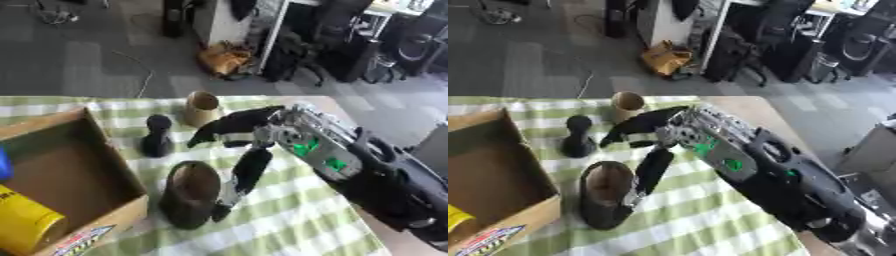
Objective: Pick up objects on the table and place them in the box.
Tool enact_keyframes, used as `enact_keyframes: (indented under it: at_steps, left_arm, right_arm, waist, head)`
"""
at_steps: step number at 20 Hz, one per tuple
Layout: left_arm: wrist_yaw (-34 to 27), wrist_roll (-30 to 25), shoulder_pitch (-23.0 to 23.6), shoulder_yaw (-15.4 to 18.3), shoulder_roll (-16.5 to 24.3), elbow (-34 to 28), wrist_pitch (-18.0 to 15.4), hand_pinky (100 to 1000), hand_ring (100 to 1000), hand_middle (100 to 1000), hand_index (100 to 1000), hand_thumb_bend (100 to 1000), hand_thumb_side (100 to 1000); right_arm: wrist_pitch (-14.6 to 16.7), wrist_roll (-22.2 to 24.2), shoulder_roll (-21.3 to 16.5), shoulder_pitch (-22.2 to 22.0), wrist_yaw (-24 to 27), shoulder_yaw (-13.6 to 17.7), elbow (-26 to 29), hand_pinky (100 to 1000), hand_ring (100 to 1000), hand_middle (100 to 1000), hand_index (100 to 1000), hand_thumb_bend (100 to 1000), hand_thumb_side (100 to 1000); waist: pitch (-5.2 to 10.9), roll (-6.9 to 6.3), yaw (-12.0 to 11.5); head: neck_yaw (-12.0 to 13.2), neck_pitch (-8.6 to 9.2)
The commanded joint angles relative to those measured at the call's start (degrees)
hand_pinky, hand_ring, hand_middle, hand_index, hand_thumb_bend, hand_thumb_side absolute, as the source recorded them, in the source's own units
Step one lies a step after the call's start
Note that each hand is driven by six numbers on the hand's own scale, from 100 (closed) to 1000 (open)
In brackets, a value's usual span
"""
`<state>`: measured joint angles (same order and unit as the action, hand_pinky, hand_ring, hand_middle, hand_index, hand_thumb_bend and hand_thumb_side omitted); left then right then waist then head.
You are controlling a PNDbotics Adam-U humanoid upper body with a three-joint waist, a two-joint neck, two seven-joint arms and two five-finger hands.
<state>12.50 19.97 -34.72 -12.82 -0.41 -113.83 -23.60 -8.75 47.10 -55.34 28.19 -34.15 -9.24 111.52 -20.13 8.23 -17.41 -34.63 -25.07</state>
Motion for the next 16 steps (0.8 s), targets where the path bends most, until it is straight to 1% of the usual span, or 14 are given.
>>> enact_keyframes:
  at_steps: [1,6,13,15,16]
  left_arm:
    - [-0.50,-0.25,-0.51,-0.32,-0.63,-0.77,-0.38,901,1000,880,834,233,1000]
    - [-0.78,-0.14,-0.89,-0.30,-0.66,-0.77,-0.94,901,1000,879,833,236,1000]
    - [-1.16,0.23,-1.42,-0.08,-0.60,-0.77,-1.09,901,1000,880,833,236,1000]
    - [-1.22,0.33,-1.61,-0.01,-0.56,-0.77,-1.04,901,1000,880,833,236,1000]
    - [-1.27,0.36,-1.69,0.01,-0.55,-0.77,-1.03,901,1000,880,833,238,1000]
  right_arm:
    - [0.35,-1.35,-1.50,0.94,-0.18,0.24,0.30,945,1000,970,1000,942,674]
    - [1.12,-2.87,-0.68,1.24,-1.65,-0.39,-0.68,948,1000,974,1000,953,664]
    - [1.49,-4.56,0.43,1.04,-3.44,-1.29,-2.23,947,1000,976,1000,961,648]
    - [1.67,-4.79,0.70,0.86,-4.09,-1.50,-2.99,958,1000,982,1000,963,645]
    - [1.86,-4.87,0.83,0.77,-4.55,-1.57,-3.35,982,1000,990,1000,965,648]
  waist:
    - [1.05,-0.04,-0.33]
    - [0.51,0.40,-1.30]
    - [-0.60,0.67,-2.79]
    - [-0.95,0.64,-3.15]
    - [-1.08,0.63,-3.28]
  head:
    - [-0.81,0.52]
    - [-1.75,0.75]
    - [-2.82,2.17]
    - [-2.89,2.69]
    - [-2.94,2.86]
